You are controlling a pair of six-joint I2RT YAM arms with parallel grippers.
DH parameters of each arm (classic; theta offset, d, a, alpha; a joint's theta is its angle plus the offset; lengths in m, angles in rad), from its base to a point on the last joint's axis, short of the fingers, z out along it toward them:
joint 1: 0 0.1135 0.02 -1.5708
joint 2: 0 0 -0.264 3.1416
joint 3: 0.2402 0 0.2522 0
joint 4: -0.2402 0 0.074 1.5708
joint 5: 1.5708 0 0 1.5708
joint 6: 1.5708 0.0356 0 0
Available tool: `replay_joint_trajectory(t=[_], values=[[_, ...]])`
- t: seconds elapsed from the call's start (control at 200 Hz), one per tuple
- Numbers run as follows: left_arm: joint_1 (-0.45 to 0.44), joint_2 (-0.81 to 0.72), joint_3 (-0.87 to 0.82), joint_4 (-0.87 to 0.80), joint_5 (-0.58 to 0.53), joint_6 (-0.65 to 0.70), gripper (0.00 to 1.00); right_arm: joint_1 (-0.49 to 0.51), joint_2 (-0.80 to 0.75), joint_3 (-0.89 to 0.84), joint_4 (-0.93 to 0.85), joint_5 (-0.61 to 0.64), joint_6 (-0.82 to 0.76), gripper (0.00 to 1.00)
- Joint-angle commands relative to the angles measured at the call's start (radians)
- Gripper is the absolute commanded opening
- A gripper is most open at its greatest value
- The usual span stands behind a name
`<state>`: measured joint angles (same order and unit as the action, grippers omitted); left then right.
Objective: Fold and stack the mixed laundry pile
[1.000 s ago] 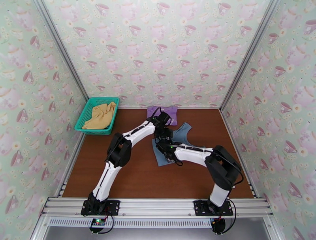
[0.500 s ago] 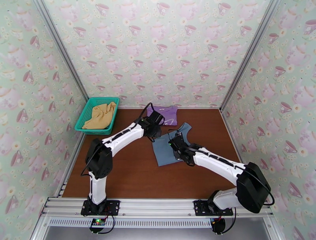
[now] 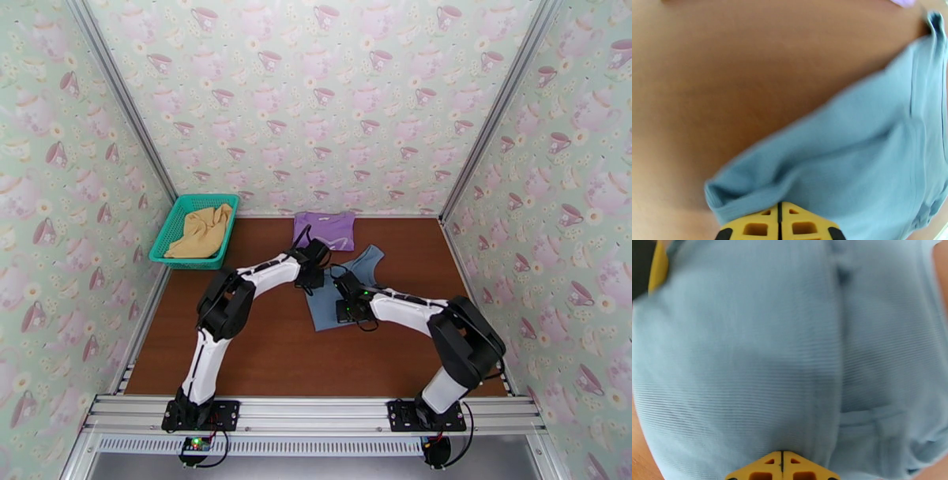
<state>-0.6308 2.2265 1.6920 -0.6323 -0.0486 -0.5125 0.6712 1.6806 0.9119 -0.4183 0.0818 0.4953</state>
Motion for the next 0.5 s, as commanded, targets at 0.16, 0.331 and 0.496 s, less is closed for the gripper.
replay_joint_trajectory(t=[0.16,0.331,0.496], values=[[0.061,0.162,0.177,-0.002,0.077,0.141,0.01,0.229,0.132,0.044,0.08,-0.117,0.186,0.0],[0.071,0.077,0.135,0.069,0.079,0.135,0.0,0.253,0.128,0.179,-0.024,0.03,0.152,0.0],[0.069,-0.227,-0.047,0.17,-0.006,0.127,0.22,0.209,-0.004,0.261,-0.171,0.16,0.037,0.17]])
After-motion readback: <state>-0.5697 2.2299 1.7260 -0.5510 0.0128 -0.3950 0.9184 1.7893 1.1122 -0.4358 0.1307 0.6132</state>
